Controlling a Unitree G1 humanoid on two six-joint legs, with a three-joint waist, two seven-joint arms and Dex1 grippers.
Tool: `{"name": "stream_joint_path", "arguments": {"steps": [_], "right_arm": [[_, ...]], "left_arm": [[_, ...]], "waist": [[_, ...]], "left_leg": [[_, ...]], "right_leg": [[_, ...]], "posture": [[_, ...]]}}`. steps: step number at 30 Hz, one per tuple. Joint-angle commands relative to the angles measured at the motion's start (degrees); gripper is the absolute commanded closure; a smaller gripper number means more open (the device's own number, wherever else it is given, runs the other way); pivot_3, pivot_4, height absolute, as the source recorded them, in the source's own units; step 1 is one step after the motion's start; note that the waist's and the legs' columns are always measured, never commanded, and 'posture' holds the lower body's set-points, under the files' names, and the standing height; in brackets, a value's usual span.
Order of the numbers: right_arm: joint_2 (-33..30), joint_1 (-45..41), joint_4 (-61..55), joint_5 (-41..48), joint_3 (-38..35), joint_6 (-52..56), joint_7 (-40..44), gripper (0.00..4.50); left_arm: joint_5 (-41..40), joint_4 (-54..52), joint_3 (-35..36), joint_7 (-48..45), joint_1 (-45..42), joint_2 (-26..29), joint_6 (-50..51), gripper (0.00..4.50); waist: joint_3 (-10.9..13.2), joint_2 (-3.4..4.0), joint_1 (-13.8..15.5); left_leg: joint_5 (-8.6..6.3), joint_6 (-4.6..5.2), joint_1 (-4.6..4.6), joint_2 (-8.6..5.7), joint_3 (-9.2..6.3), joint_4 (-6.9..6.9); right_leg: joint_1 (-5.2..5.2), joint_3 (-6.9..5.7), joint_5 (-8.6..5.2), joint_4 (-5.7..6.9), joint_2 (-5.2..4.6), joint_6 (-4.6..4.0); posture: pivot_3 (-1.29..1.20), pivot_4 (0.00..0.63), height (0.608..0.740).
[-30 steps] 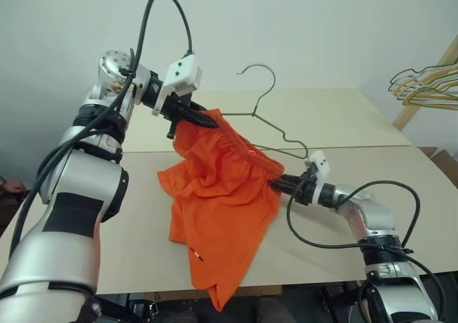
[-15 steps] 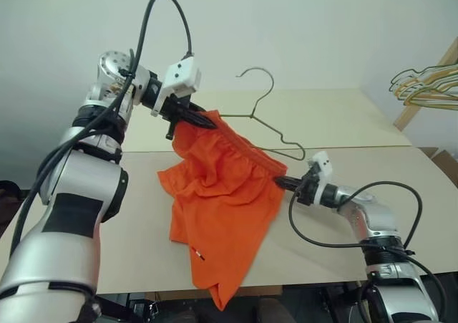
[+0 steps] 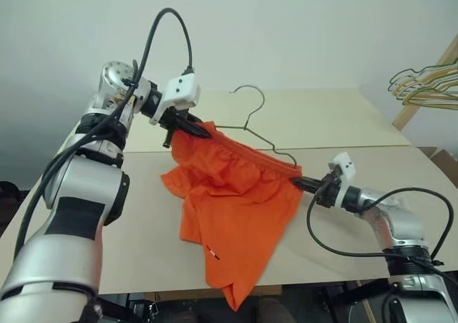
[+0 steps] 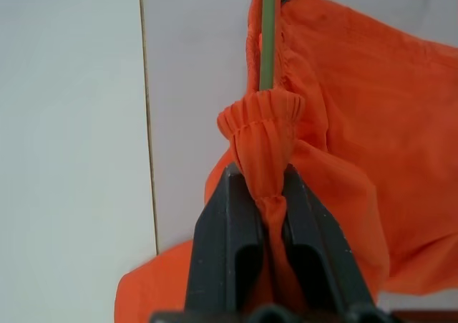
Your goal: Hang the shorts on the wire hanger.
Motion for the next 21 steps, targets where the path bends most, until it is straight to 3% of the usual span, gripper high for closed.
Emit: {"name": "stream_joint_path", "arguments": {"steps": [1,11,21], "right_arm": [[-5.3,0.5,-4.5,-1.8,-1.8,-3.4,1.9,4.46],[-15.0,-6.1,-9.1,-6.6,3.2,-10.5,10.7,4.46],[-13.3,-19.7,-7.6,-13.3,9.8,-14.3,11.1,4.46]], "left_arm": [[4.0,0.4,0.7,2.2,0.2,1.9,-3.6,4.50],[4.8,0.4,4.8,3.7,1.6,0.4,-3.6,4.50],[4.2,-2.2,8.3,2.2,3.8,-1.2,-2.4,4.50]], "waist": [[0.0,0.00,0.1],[0.0,0.00,-0.1],[0.0,0.01,-0.7]], "left_leg": [[0.00,0.00,-0.01,-0.02,-0.01,0.00],[-0.03,0.05,0.00,-0.02,-0.01,0.05],[-0.02,0.04,-0.08,-0.03,-0.08,0.14]], "right_leg": [[0.00,0.00,0.00,0.00,-0.01,0.00],[0.00,0.01,0.00,-0.06,-0.01,0.04],[-0.01,-0.04,0.01,0.03,-0.03,0.05]], "posture": [[-0.09,0.000,0.740],[-0.11,0.000,0.740],[-0.10,0.000,0.740]]}}
